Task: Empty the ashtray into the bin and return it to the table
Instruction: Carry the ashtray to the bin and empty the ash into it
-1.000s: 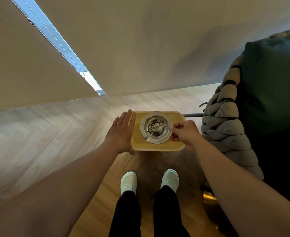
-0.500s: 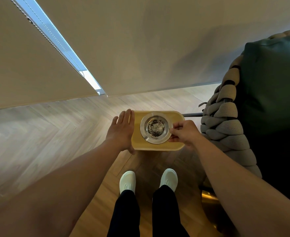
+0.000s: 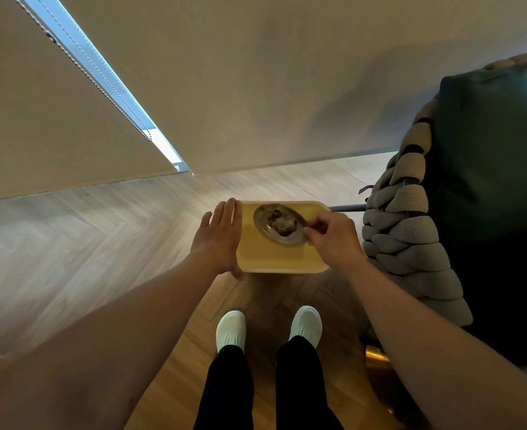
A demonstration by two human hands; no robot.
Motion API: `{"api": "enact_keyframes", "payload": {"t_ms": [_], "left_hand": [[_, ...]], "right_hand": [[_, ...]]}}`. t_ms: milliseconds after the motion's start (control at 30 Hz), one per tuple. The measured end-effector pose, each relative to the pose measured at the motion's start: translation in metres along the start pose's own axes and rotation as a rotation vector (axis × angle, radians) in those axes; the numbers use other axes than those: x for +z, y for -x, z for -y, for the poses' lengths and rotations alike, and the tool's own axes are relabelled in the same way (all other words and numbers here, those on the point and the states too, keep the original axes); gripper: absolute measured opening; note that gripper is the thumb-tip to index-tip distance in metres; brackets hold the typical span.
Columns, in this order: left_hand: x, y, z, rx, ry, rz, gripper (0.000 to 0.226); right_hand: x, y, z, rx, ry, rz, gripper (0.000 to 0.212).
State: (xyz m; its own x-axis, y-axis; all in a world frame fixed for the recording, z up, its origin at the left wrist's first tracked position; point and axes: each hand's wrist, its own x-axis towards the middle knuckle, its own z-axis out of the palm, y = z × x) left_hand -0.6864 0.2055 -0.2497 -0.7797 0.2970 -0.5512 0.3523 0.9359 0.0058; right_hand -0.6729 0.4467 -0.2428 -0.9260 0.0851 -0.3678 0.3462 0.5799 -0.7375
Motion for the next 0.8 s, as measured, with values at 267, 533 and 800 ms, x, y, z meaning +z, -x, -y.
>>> {"api": "enact_keyframes", "payload": {"t_ms": [267, 533, 800], "left_hand": [[0.000, -0.001, -0.001, -0.008, 0.021, -0.003, 0.156], [0.000, 0.000, 0.000, 0.001, 0.035, -0.009, 0.155], [-0.002, 0.003, -0.002, -0.002, 0.038, -0.006, 0.157]], "right_hand": [[0.012, 0.036, -0.015, -0.736, 0.628, -0.050, 0.030], [0.012, 0.035, -0.014, -0.675, 0.586, -0.147, 0.009], [0.009, 0.038, -0.004, -0.509, 0.530, -0.123, 0.008]]}}
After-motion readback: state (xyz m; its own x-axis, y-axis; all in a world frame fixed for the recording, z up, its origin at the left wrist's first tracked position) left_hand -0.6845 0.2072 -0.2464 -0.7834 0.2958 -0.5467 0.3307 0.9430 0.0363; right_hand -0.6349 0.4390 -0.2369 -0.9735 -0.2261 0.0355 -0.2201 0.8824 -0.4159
